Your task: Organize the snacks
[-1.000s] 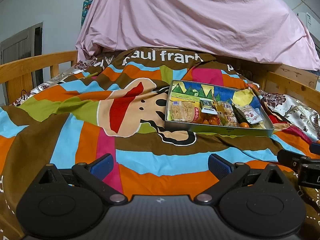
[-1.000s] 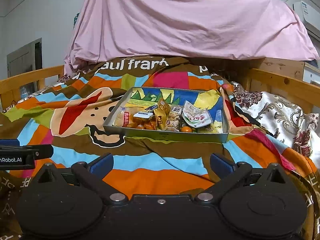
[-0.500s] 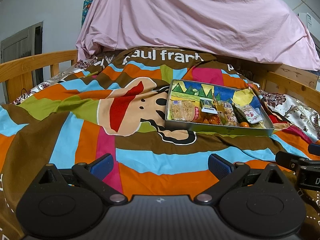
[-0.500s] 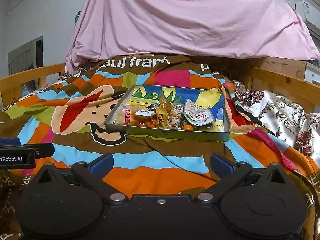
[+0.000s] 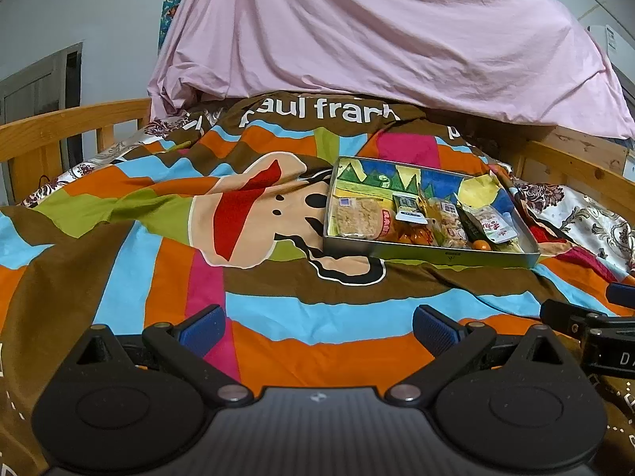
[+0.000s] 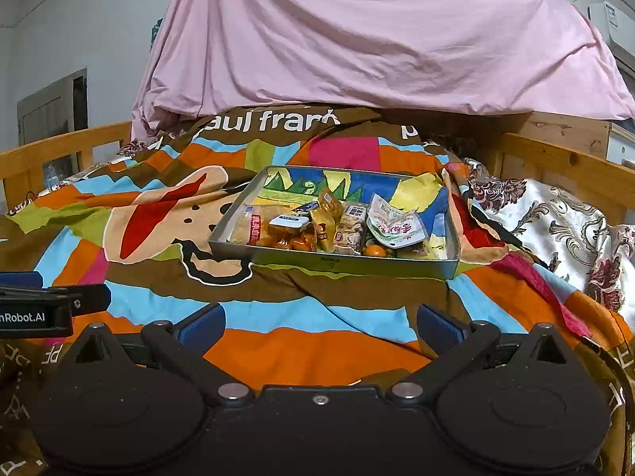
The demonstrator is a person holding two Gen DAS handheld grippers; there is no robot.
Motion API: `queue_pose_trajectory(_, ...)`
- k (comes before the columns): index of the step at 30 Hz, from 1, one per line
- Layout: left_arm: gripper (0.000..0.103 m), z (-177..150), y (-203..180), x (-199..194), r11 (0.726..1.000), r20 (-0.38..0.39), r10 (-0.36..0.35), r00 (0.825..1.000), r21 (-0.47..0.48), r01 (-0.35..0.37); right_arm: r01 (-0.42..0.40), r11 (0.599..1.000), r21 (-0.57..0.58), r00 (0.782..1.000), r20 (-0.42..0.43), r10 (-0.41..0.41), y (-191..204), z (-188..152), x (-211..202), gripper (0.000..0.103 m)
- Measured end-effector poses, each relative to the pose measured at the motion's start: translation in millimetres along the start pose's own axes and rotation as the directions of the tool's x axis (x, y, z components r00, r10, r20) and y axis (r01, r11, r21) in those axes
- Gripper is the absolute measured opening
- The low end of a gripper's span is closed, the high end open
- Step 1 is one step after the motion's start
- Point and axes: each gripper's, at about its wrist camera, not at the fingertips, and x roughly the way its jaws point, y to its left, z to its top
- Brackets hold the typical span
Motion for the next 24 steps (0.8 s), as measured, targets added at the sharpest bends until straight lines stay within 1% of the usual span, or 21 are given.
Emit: queue_pose_trajectory(24, 0.103, -3.1, -1.6, 0.3, 1.0, -0.007, -0.006, 1.0, 0.002, 0.006, 0.001, 1.0, 0.0, 1.0, -0.001, -0.001, 0.5, 0.8, 0.4, 0.102)
